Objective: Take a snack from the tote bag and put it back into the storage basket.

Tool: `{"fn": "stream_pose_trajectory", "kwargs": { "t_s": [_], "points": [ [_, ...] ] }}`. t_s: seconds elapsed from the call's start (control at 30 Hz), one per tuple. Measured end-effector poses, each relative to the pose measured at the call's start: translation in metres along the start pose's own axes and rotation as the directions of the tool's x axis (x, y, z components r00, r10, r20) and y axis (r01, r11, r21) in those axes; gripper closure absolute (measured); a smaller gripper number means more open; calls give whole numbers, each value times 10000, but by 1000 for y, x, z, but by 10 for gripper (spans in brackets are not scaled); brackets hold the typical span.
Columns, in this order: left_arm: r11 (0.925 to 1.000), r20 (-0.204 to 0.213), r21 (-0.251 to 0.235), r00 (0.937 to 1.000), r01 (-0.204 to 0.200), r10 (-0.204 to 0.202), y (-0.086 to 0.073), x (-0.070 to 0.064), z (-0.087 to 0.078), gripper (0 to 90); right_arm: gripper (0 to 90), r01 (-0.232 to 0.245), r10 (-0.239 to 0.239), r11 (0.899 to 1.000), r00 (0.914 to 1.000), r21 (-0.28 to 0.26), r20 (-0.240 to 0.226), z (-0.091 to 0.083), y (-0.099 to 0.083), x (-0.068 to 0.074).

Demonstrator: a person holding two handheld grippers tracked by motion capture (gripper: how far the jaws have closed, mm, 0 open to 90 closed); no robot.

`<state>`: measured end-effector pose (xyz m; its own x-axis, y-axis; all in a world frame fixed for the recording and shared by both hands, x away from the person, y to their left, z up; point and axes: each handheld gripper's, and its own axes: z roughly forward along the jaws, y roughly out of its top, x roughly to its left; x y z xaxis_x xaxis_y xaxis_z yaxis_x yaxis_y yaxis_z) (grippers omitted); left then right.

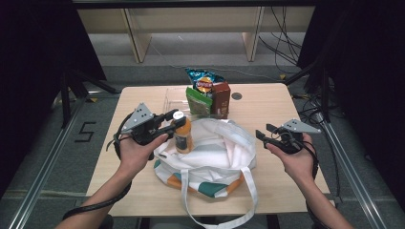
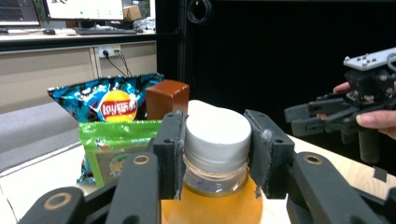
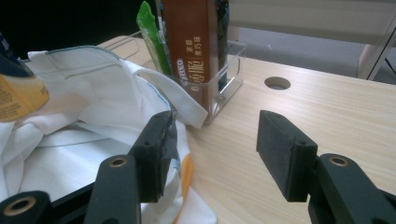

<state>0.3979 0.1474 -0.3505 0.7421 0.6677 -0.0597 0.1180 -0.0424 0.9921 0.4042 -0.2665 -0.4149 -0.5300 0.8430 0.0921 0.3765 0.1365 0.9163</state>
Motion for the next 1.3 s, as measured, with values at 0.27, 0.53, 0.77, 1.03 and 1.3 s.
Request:
{"fn": "stream_pose_trajectory", "kwargs": {
  "t_s": [0.27,0.53,0.77,1.03,1.3],
  "points": [
    [9999,-24,-157,10000,1,-2,10,2,-1,589,468,-6,6,10000,10000,51,20,0,0,0],
    [9997,-48,-226,10000,16,-17,16,3,1,589,468,7,-7,10000,10000,-34,-32,0,-1,0],
    [9996,-46,-269,10000,9,-10,22,2,2,589,468,-82,82,10000,10000,21,-55,1,-1,1],
    [9994,-90,-345,10000,-4,1,27,4,3,589,467,-90,91,10000,9999,40,-54,1,-2,1],
    [9990,-146,-429,9998,-156,150,31,6,4,589,468,143,-143,9999,9999,-9,-21,2,-1,-1]
  ]
}}
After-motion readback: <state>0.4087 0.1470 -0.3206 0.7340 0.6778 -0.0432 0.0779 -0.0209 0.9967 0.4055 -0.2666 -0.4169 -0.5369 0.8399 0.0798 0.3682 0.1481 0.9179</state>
